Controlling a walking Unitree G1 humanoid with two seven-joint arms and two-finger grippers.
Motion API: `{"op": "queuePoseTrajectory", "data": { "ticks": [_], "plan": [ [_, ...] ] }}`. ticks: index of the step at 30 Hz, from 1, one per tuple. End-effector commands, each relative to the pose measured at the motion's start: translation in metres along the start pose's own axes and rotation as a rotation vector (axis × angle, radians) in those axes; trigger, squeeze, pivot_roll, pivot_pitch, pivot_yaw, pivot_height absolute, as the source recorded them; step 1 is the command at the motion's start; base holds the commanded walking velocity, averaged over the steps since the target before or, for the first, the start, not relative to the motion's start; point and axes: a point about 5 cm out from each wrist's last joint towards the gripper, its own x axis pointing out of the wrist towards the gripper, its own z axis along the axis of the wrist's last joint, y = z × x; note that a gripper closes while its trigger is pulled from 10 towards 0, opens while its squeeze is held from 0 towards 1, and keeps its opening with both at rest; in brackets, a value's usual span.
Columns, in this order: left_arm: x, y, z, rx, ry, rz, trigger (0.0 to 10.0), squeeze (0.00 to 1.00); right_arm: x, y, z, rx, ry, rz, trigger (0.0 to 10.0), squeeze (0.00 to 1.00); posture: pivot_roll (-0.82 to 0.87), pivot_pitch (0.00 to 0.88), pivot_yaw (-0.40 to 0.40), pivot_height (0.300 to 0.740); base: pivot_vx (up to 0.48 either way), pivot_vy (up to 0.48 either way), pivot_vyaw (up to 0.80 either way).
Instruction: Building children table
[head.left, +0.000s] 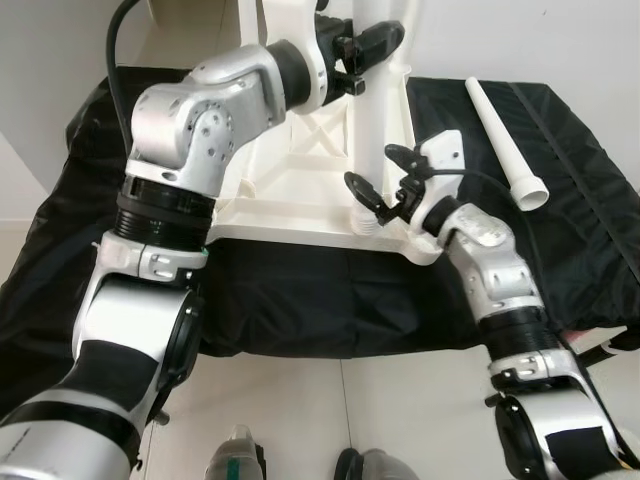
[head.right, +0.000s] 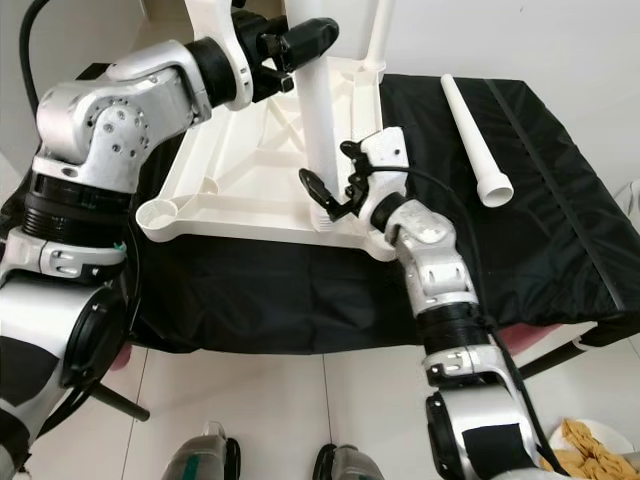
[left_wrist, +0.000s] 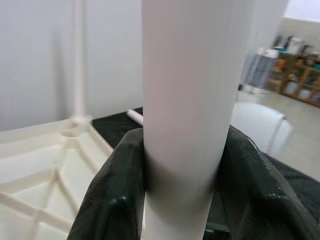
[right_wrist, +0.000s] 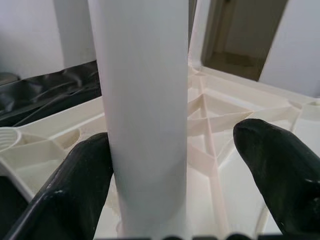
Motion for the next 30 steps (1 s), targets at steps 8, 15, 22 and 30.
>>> {"op": "queuePoseTrajectory", "data": {
  "ticks": [8,15,22,30],
  "plan": [
    [0.015,-0.012,-0.001,0.03,-0.023,0.072,10.0,0.0,0.017,0.011,-0.011,0.033,0.035,-0.274,10.0,0.0,0.08,0.042,-0.024,0.74,0.0,0.0,0.0],
    [0.018,-0.01,-0.002,0.036,-0.027,0.075,10.0,0.0,0.022,0.011,-0.012,0.022,0.049,-0.381,10.0,0.0,0.08,0.043,-0.021,0.74,0.0,0.0,0.0],
    [0.02,-0.012,-0.002,0.04,-0.029,0.077,10.0,0.0,0.027,0.013,-0.012,0.026,0.067,-0.477,10.0,0.0,0.08,0.043,-0.021,0.74,0.0,0.0,0.0],
    [0.022,-0.013,-0.003,0.052,-0.027,0.081,10.0,0.0,0.032,0.022,-0.012,0.018,0.065,-0.476,10.0,0.0,0.09,0.04,-0.025,0.74,0.0,0.0,0.0]
  ]
}}
